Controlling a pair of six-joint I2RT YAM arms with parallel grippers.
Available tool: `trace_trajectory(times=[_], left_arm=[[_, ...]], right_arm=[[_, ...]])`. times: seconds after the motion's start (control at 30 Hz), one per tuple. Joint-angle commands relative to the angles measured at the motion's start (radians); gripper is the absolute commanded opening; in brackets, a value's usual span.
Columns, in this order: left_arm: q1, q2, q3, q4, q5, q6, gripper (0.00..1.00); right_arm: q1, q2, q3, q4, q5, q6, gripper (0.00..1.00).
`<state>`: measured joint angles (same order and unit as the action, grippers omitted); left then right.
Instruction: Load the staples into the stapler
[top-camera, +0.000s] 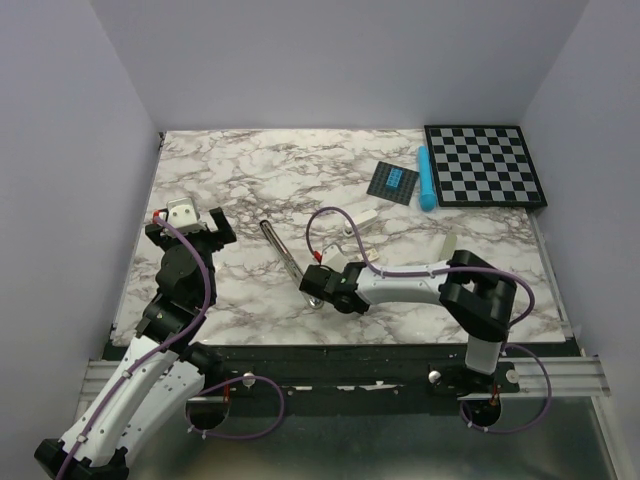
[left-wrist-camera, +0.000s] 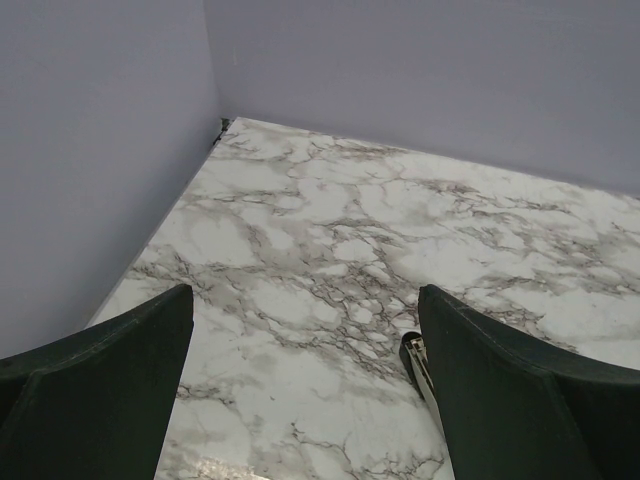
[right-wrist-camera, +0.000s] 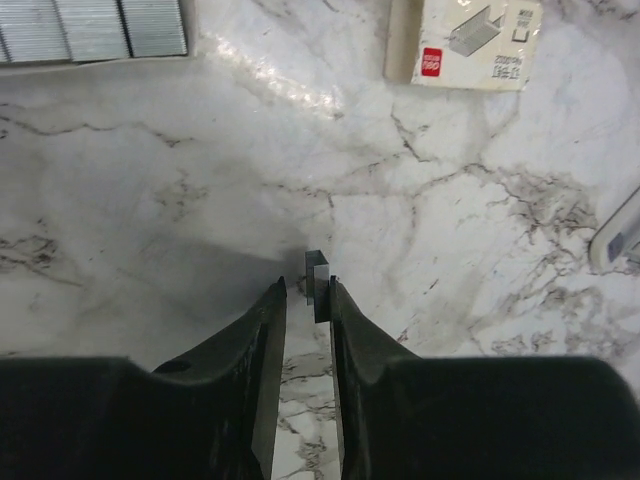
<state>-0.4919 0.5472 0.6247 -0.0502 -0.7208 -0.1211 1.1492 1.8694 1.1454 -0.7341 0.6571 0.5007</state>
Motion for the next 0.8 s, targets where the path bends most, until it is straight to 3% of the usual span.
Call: trace_trajectory(times=[0.0, 0.43, 0.6, 0.77], left_arm=[[0.006, -0.006, -0.003, -0.01, 0.009, -0.008, 0.99], [0.006, 0.003, -0.003, -0.011, 0.017, -0.011, 0.99], [0.006, 0.005, -0.003, -0.011, 0.021, -0.012, 0.99], [0.006, 0.007, -0.002, -0.013, 0.021, -0.012, 0.99]], right_arm=[[0.014, -0.035, -0.053, 0.101, -0.161, -0.002, 0.33], [0.014, -0.07, -0.093, 0.14, -0.195, -0.004, 0.37], [0.014, -0.114, -0.118, 0.165, -0.202, 0.004, 0.59], [0.014, -0.148, -0.13, 0.159, -0.166, 0.007, 0.67]])
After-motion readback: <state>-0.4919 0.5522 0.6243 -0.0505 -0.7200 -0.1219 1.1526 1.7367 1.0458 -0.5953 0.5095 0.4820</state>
